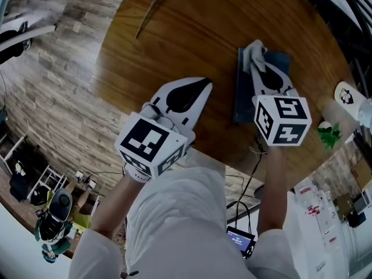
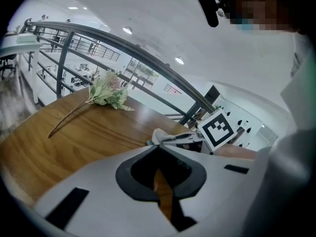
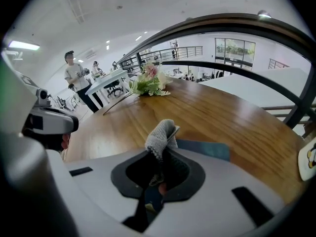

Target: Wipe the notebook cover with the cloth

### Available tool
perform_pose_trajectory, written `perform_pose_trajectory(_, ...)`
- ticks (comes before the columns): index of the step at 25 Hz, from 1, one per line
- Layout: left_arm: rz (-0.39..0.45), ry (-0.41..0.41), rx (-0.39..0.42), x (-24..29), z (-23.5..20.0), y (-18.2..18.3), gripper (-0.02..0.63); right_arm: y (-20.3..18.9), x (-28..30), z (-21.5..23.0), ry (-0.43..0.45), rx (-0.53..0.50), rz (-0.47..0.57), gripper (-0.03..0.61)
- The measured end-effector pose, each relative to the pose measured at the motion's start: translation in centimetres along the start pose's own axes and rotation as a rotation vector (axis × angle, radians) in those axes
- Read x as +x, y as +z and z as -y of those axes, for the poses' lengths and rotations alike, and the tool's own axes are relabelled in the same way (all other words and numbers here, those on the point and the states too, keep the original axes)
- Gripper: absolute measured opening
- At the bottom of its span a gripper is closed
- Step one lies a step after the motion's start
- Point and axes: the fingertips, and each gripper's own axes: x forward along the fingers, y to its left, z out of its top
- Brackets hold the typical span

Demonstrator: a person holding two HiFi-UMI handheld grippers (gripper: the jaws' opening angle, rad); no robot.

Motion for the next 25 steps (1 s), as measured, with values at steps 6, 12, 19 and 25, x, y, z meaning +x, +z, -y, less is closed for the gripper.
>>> perform_pose_trajectory(6, -0.006, -0.017, 0.005, 0.7, 0.8, -0.1, 0.018, -0.7, -0.7, 1.6, -0.026, 0.020, 0.002, 0.032)
perform_pose_trajectory(12, -0.004, -0.028, 0.016, 1.0, 1.4, 0.2, 0.018, -1.1, -1.6, 4.1, -0.071, 0.059, 0.012, 0.032)
perform_pose_trajectory(19, -0.012, -0.028, 0.017, 1.2, 1.4, 0.0, 0.018, -1.5, -2.4, 6.9, -0.123, 0.087, 0.016, 0.032)
perform_pose_trajectory(25, -0.015, -0.033, 0.020, 1.2, 1.5, 0.0, 0.018, -1.9, -3.3, 9.2, -0.179, 0.109, 0.019, 0.032)
